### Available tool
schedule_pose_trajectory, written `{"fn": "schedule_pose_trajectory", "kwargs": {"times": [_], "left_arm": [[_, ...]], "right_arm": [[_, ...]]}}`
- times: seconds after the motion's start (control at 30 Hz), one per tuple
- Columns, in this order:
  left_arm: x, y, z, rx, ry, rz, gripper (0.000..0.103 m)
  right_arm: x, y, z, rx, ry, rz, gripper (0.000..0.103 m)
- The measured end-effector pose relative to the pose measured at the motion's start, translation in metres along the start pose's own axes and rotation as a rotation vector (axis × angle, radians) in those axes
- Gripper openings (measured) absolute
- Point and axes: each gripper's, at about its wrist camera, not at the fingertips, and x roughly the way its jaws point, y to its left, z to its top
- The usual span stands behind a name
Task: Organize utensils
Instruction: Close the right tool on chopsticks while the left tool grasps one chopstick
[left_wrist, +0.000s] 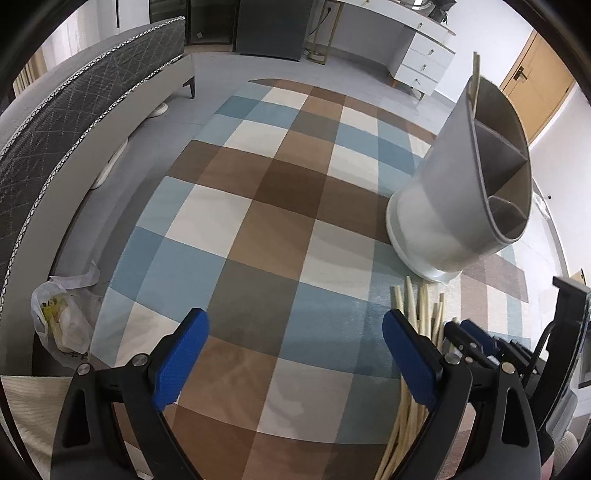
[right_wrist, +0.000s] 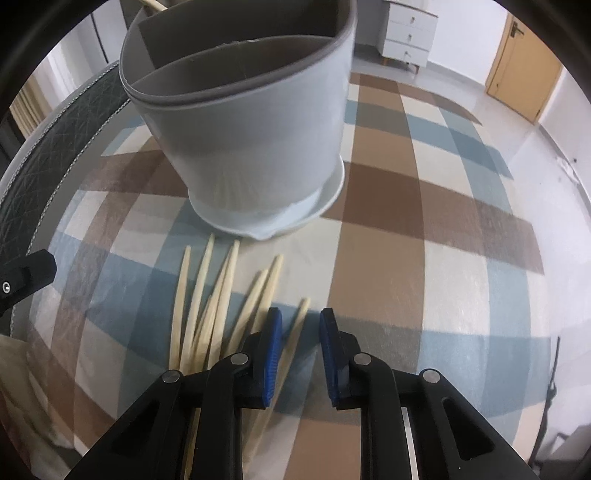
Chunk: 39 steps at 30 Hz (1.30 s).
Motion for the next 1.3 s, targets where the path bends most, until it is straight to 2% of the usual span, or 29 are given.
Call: {"fn": "schedule_pose_trajectory", "kwargs": {"times": [0.07, 0.1, 0.17, 0.3, 0.47, 0.63, 0.77, 0.83, 0.93, 1.0, 1.17, 1.3], "left_arm": [[0.004, -0.001, -0.001, 0.007, 0.013, -0.003, 0.092], [0.005, -0.002, -0.001, 0.011, 0.018, -0.004, 0.092], [0.009, -0.007, -0.002, 0.028, 0.029, 0.001, 0.092], [0.015, -0.015, -0.003, 0.041, 0.055, -0.008, 0.092], [0.02, -0.029, -0.005, 0.059, 0.079, -0.041, 0.092], [0.031, -0.045, -0.012, 0.117, 0.13, -0.04, 0.092], [0.033, -0.048, -0.012, 0.109, 0.121, -0.022, 0.092], [0.034, -0.05, -0.012, 0.106, 0.121, -0.012, 0.092], [0.04, -0.056, -0.013, 0.133, 0.139, 0.048, 0.089], [0.042, -0.057, -0.014, 0.125, 0.155, 0.029, 0.086], [0.048, -0.069, -0.017, 0.15, 0.18, 0.045, 0.086], [0.051, -0.073, -0.014, 0.157, 0.181, 0.046, 0.073]], "right_arm": [[0.001, 0.001, 0.001, 0.001, -0.011, 0.003, 0.016], [0.001, 0.0, 0.002, 0.011, -0.016, 0.01, 0.005], [0.002, -0.008, 0.003, 0.058, -0.02, 0.054, 0.003], [0.0, -0.028, 0.006, 0.167, -0.028, 0.129, 0.003], [-0.018, -0.05, 0.008, 0.272, -0.087, 0.212, 0.003], [-0.037, -0.069, 0.012, 0.345, -0.161, 0.272, 0.003], [-0.047, -0.09, 0.01, 0.447, -0.203, 0.332, 0.003], [-0.052, -0.096, 0.009, 0.472, -0.218, 0.34, 0.003], [-0.061, -0.101, 0.007, 0.489, -0.244, 0.342, 0.003], [-0.065, -0.103, 0.006, 0.488, -0.254, 0.345, 0.003], [-0.075, -0.105, 0.003, 0.48, -0.273, 0.347, 0.003], [-0.075, -0.105, 0.003, 0.482, -0.271, 0.354, 0.003]]}}
